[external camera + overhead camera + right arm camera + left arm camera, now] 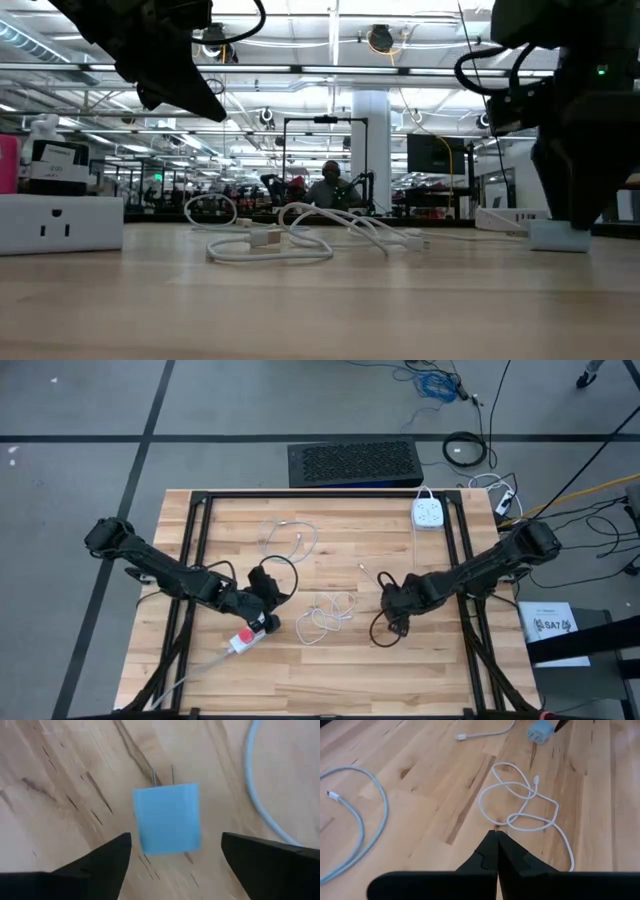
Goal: Insert USB
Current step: Insert the blue charger adapter into the top white outlet extension
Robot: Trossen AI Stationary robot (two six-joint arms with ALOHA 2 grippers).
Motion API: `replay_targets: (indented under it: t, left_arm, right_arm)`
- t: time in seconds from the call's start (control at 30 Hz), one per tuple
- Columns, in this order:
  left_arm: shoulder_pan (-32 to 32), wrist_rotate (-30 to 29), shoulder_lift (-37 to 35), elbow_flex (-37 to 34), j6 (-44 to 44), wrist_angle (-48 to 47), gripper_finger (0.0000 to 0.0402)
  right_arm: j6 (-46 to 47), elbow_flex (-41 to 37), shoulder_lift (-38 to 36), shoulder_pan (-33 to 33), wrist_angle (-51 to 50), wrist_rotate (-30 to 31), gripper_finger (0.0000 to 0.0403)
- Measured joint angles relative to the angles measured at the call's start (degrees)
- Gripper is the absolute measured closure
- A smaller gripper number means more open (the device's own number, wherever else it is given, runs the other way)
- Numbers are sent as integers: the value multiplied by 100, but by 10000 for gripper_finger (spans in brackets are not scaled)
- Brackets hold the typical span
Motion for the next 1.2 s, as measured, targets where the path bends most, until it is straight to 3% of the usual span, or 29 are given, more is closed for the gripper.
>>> replay_targets:
  t: [0.13, 0.27, 0.37, 0.6, 0.67, 0.73, 0.87, 1.03, 1.2]
  left_arm:
    - [-3, 0, 0, 2, 36, 2, 402]
    - [-3, 0, 0, 2, 40, 0, 402]
    - [-3, 0, 0, 2, 41, 0, 402]
    - [-3, 0, 0, 2, 142, 0, 402]
    - [-3, 0, 0, 2, 171, 0, 402]
    - [-3, -2, 0, 2, 174, 0, 402]
    - [-14, 13, 0, 4, 178, -18, 402]
    - [-27, 121, 0, 4, 176, -107, 402]
    - [-81, 122, 0, 4, 174, -127, 401]
  right_arm:
    - [85, -235, 0, -4, 554, -92, 99]
    - [240, -361, -2, -35, 546, -72, 132]
    - [266, -517, -14, -39, 581, 1, 189]
    - [164, -658, -78, -167, 563, 67, 363]
    - [125, -561, -117, -197, 478, 58, 392]
    - [47, -443, -206, -219, 349, -29, 388]
    - [-175, -256, -363, -229, 175, -216, 341]
    - [-861, -111, -469, -227, 278, -272, 261]
    - [-1854, -71, -479, -274, 60, 42, 171]
